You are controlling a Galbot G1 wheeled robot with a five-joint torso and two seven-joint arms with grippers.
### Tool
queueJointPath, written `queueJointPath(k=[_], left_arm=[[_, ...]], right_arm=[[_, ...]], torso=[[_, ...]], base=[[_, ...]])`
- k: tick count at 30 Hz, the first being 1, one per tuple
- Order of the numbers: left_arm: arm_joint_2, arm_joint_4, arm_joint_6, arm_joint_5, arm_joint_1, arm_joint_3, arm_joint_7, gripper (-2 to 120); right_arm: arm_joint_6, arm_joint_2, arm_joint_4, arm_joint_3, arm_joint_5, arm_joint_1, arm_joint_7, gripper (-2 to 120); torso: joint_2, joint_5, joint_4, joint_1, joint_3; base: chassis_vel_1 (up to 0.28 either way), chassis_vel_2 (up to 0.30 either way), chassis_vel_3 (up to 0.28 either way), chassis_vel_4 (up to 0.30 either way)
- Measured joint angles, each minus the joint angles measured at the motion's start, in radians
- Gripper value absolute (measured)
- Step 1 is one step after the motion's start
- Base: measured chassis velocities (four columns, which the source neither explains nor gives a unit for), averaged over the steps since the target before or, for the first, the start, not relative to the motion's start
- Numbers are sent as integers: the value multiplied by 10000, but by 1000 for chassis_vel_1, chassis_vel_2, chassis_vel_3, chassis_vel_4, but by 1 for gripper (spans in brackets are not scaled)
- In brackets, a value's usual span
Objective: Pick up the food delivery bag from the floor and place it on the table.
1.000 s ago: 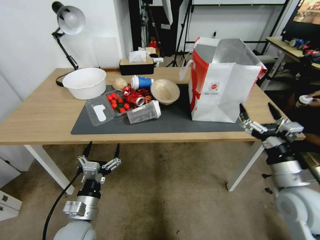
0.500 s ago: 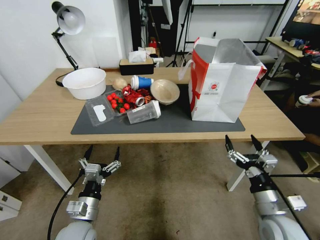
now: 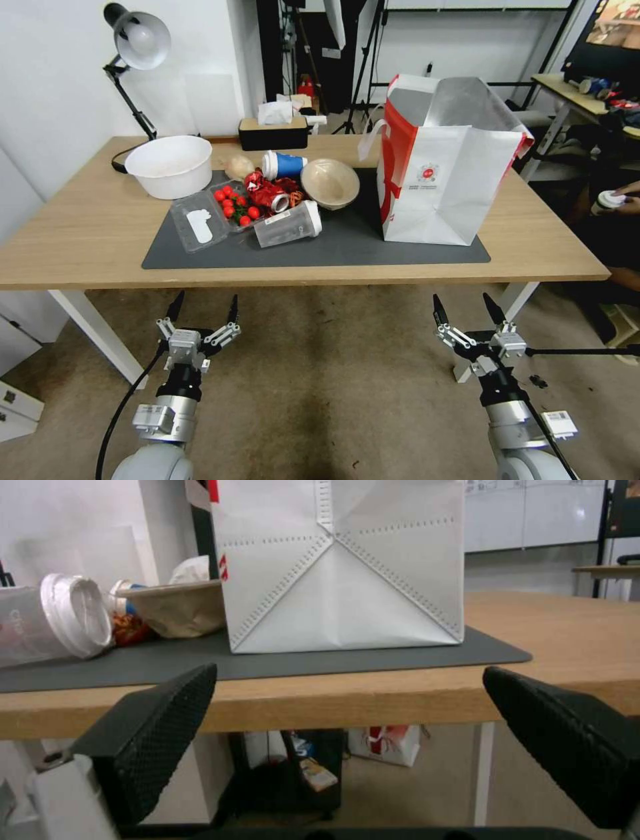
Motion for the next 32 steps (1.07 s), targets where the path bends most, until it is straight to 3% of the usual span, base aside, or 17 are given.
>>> queueJointPath(k=[32], left_arm=[[-12,19,-18,50,8,-2,-16,100]], right_arm=[[-35,-31,10,29,33,32,7,100]], torso=[[0,1,-1,1,0]], base=[[0,0,0,0]])
